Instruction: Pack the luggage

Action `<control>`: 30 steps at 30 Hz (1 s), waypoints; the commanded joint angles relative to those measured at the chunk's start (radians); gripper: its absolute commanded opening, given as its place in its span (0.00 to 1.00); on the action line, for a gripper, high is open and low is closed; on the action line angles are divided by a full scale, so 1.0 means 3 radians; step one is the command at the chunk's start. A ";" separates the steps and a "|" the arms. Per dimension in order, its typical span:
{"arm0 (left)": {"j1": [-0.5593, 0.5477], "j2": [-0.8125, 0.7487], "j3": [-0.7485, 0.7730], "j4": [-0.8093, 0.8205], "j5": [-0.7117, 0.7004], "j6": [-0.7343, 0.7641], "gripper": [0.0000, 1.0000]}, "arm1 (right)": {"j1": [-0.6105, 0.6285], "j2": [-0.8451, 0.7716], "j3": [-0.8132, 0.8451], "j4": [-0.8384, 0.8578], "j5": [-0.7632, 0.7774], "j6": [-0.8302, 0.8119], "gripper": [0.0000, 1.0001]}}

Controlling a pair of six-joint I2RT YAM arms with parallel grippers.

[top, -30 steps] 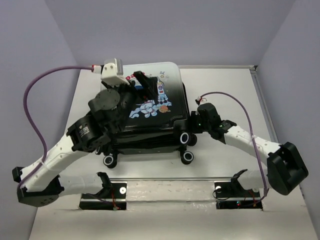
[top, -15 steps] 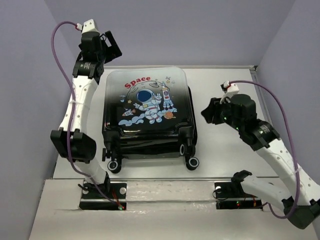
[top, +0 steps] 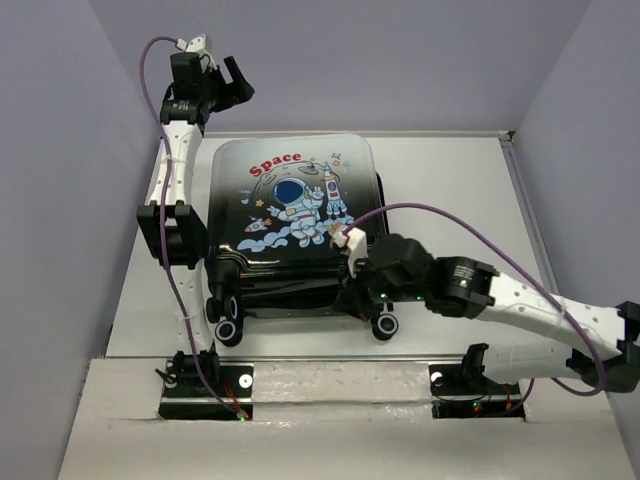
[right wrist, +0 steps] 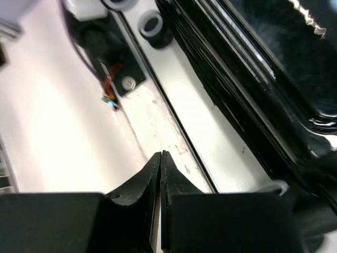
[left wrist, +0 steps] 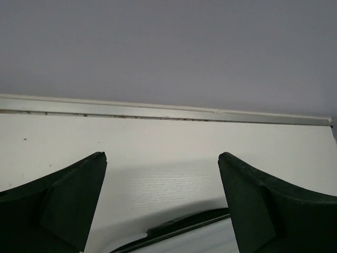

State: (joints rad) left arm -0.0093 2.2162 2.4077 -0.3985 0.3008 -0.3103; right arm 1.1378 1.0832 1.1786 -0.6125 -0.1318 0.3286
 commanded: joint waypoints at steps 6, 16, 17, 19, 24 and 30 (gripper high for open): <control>-0.0035 0.0665 0.0207 0.0449 0.0950 -0.0055 0.99 | 0.0313 0.0597 -0.0205 0.0062 0.1165 0.0453 0.07; -0.0097 0.0106 -0.1696 0.0995 0.1043 0.0232 0.88 | 0.0008 0.0767 -0.0624 0.0226 0.1994 0.0776 0.07; -0.0097 -0.0013 -0.1898 0.1062 0.0972 0.0242 0.88 | -0.0059 0.0731 -0.0671 0.0282 0.1974 0.0756 0.07; -0.0097 -0.0422 -0.2464 0.1241 0.0722 0.0242 0.85 | -0.0223 0.0639 -0.0804 0.0471 0.1831 0.0669 0.07; -0.0102 -0.1132 -0.3223 0.1038 0.0205 0.0150 0.83 | -0.0886 0.0419 -0.0825 0.0961 0.1412 0.0164 0.07; -0.0097 -0.2220 -0.4542 0.0960 -0.0061 -0.0090 0.82 | -0.1532 0.0745 -0.0462 0.1447 0.0620 -0.0155 0.07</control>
State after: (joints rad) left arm 0.0616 1.7981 1.2591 0.0944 0.1650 -0.3172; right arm 0.7940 1.2026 0.9405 -0.5812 0.1780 0.3763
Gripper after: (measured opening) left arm 0.821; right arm 0.067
